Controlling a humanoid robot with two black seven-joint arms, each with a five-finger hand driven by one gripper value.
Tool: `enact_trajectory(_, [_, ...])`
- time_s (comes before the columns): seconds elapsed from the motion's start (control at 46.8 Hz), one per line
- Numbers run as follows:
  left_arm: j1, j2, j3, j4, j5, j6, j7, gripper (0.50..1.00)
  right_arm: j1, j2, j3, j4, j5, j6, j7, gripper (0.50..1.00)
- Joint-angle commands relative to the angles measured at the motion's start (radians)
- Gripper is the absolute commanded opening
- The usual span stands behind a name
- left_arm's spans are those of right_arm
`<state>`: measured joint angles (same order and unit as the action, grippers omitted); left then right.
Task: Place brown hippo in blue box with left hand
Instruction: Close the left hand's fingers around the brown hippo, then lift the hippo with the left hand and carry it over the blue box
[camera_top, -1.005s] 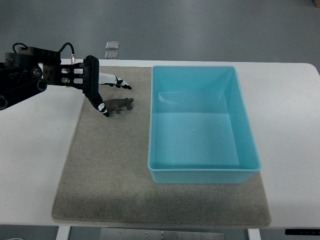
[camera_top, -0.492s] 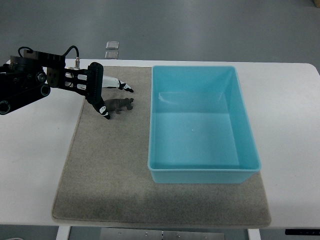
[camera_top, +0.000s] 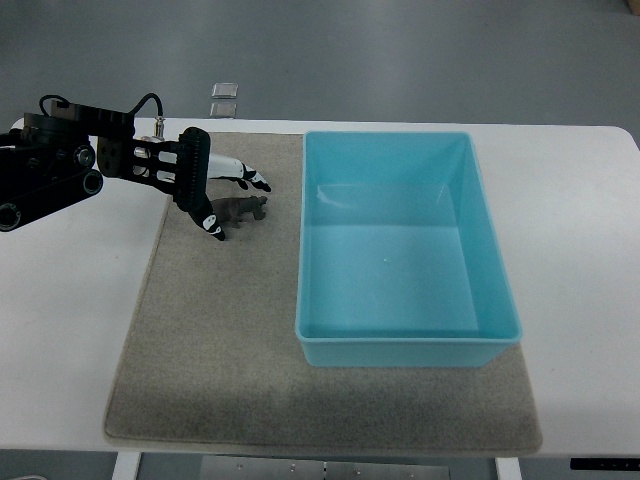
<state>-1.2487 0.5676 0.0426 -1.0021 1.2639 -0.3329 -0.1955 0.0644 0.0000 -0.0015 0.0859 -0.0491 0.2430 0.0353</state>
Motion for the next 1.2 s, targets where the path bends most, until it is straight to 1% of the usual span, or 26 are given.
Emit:
enact_trajectory(0.0, [0.002, 0.001, 0.0, -0.001, 0.0, -0.003, 0.001, 0.864, 0.0, 0.0, 0.0, 0.0, 0.0, 0.001, 0.0, 0.936])
enact_trajectory(0.064, [0.002, 0.001, 0.002, 0.0, 0.002, -0.005, 0.002, 0.851, 0.0, 0.0, 0.0, 0.0, 0.0, -0.001, 0.0, 0.936])
enact_trajectory(0.107, [0.0, 0.003, 0.002, 0.0, 0.002, -0.005, 0.002, 0.823, 0.0, 0.0, 0.0, 0.0, 0.0, -0.001, 0.0, 0.936])
enact_trajectory(0.192, [0.0, 0.005, 0.002, 0.0, 0.002, -0.006, 0.004, 0.812, 0.0, 0.0, 0.0, 0.0, 0.0, -0.001, 0.0, 0.936])
enact_trajectory(0.235, [0.0, 0.005, 0.002, 0.0, 0.002, -0.006, 0.008, 0.795, 0.0, 0.0, 0.0, 0.0, 0.0, -0.001, 0.0, 0.936])
enact_trajectory(0.342, [0.002, 0.006, 0.002, 0.002, 0.002, -0.006, 0.022, 0.776, 0.0, 0.0, 0.0, 0.0, 0.0, 0.001, 0.0, 0.936])
enact_trajectory(0.47, [0.002, 0.006, 0.002, 0.002, 0.002, -0.006, 0.025, 0.707, 0.0, 0.0, 0.0, 0.0, 0.0, 0.001, 0.0, 0.936])
enact_trajectory(0.535, [0.002, 0.008, 0.002, 0.002, 0.002, -0.006, 0.025, 0.69, 0.0, 0.0, 0.0, 0.0, 0.0, 0.001, 0.0, 0.936])
enact_trajectory(0.577, [0.002, 0.008, 0.002, 0.002, 0.002, -0.006, 0.027, 0.651, 0.0, 0.0, 0.0, 0.0, 0.0, -0.001, 0.0, 0.936])
enact_trajectory(0.641, [0.002, 0.008, 0.0, 0.002, 0.002, -0.005, 0.028, 0.581, 0.0, 0.0, 0.0, 0.0, 0.0, 0.001, 0.0, 0.936])
enact_trajectory(0.706, [0.002, 0.006, 0.0, 0.0, 0.002, -0.005, 0.042, 0.5, 0.0, 0.0, 0.0, 0.0, 0.0, -0.001, 0.0, 0.936])
enact_trajectory(0.791, [0.0, 0.006, 0.0, 0.0, 0.008, -0.005, 0.051, 0.5, 0.0, 0.0, 0.0, 0.0, 0.0, -0.001, 0.0, 0.936])
enact_trajectory(1.176, [-0.015, 0.005, -0.015, 0.0, 0.011, 0.009, 0.053, 0.5, 0.0, 0.0, 0.0, 0.0, 0.0, -0.001, 0.0, 0.936])
